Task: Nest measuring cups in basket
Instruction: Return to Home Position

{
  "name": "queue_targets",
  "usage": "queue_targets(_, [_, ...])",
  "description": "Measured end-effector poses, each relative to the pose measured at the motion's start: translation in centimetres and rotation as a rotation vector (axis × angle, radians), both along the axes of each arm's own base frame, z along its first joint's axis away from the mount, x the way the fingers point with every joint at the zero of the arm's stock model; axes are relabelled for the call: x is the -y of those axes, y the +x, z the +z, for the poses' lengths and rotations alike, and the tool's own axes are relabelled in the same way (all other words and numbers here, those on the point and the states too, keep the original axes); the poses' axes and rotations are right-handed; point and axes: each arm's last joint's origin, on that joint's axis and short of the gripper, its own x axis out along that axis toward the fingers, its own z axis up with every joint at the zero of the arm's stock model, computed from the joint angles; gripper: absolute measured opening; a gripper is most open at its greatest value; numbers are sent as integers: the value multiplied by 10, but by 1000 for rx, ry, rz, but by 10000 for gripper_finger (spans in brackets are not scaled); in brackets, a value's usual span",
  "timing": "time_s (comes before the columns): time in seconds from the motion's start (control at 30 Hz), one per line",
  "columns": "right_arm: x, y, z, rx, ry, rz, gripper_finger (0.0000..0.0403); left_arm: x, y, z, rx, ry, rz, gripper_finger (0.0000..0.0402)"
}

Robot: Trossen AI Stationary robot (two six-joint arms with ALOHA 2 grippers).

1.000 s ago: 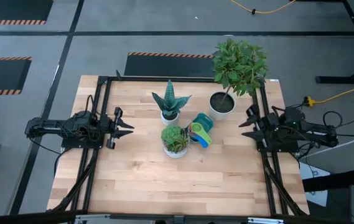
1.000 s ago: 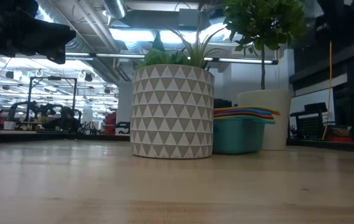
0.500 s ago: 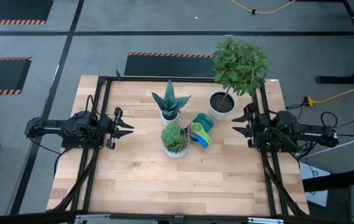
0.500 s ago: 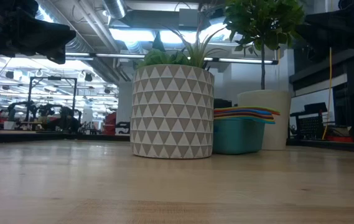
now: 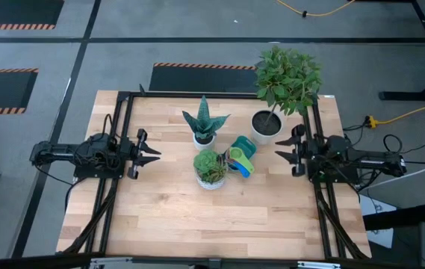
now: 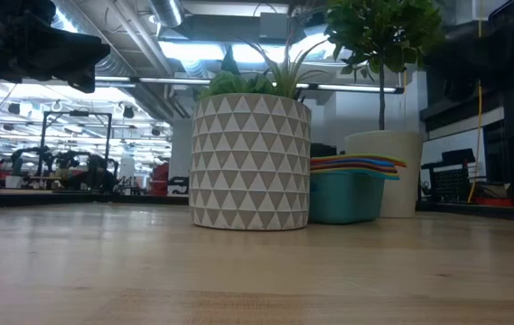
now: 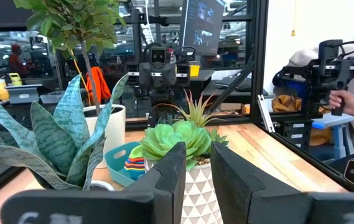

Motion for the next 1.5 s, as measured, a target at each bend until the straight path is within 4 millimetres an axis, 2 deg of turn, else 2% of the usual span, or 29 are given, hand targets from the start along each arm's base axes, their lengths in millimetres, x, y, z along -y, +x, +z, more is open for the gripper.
queue_targets(0.23, [4, 1, -14, -148, 25, -140, 156, 0, 0, 0, 0, 0, 0, 69])
queue_targets(1.5, [3, 3, -15, -161, 45, -92, 156, 0, 0, 0, 0, 0, 0, 69])
